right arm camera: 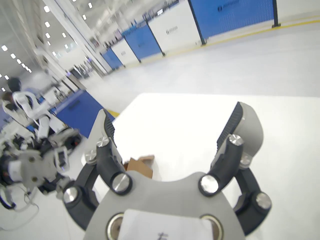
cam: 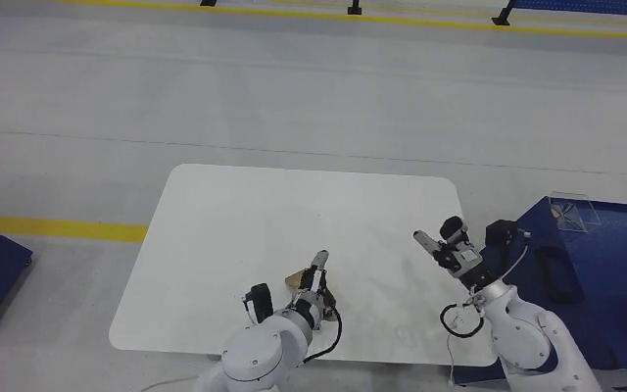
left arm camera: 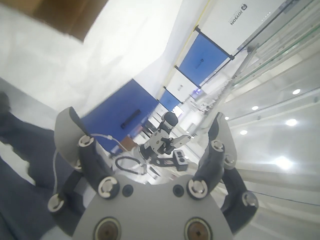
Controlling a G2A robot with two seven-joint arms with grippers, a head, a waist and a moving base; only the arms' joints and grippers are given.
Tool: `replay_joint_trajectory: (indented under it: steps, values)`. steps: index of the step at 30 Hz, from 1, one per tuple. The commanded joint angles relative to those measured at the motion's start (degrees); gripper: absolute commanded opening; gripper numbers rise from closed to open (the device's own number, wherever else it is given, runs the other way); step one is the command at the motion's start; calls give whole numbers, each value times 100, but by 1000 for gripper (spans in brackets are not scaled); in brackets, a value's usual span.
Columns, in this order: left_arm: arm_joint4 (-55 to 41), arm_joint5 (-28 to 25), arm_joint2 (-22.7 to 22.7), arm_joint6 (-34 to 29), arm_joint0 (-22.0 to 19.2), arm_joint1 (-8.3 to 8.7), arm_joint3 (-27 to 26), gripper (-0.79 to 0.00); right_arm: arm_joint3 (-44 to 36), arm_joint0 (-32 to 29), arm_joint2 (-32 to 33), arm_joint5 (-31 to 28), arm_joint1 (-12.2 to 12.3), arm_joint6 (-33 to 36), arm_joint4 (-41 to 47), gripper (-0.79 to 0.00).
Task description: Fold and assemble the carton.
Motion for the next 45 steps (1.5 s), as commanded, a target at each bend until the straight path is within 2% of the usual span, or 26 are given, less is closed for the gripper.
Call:
replay_joint_trajectory:
  steps: [1,2,3,5,8,11,14,18,23,26,29,32,38,45]
  values:
    - [282,1015,-125,127,-6,50,44,0,16,88,-238,114,-13,126,-476,0]
    - [614,1280,-141,-138,35,100,222,0,10,125,-367,128,-18,205,-716,0]
    - [803,1280,-70,-139,89,148,307,0,15,168,-480,133,-25,256,-864,0]
    - [600,1280,75,-140,213,262,485,0,53,240,-697,77,-42,380,-1010,0]
    - [389,1280,259,-139,75,503,901,0,155,416,-998,110,-67,599,-1334,0]
    - [45,1280,515,-139,-247,679,1237,0,314,668,-1419,245,-124,808,-1534,0]
    - [-392,1280,788,-139,-603,835,1280,0,552,936,-1797,590,-192,753,-2036,0]
    - [-557,1280,840,-138,-880,1009,1259,0,852,1260,-2228,823,-282,847,-2343,0]
    - [-718,1280,694,-138,-775,1241,1074,0,1114,1474,-2631,961,-382,854,-2527,0]
    - [-891,1280,857,-138,-798,1372,1148,0,1281,1591,-2820,1012,-436,897,-2603,0]
    - [-1022,1280,1108,-138,-1065,1432,1419,0,1390,1679,-3005,1022,-488,930,-2688,0]
    - [-1404,1280,1380,-139,-1347,1430,1481,0,1488,1737,-3159,1057,-534,960,-2767,0]
    - [-1803,1280,1814,-138,-1905,1408,1940,0,1690,1855,-3363,1098,-615,945,-2881,0]
    - [-2161,1280,2179,-138,-2322,1398,2154,0,1849,1947,-3524,1204,-696,972,-3029,0]
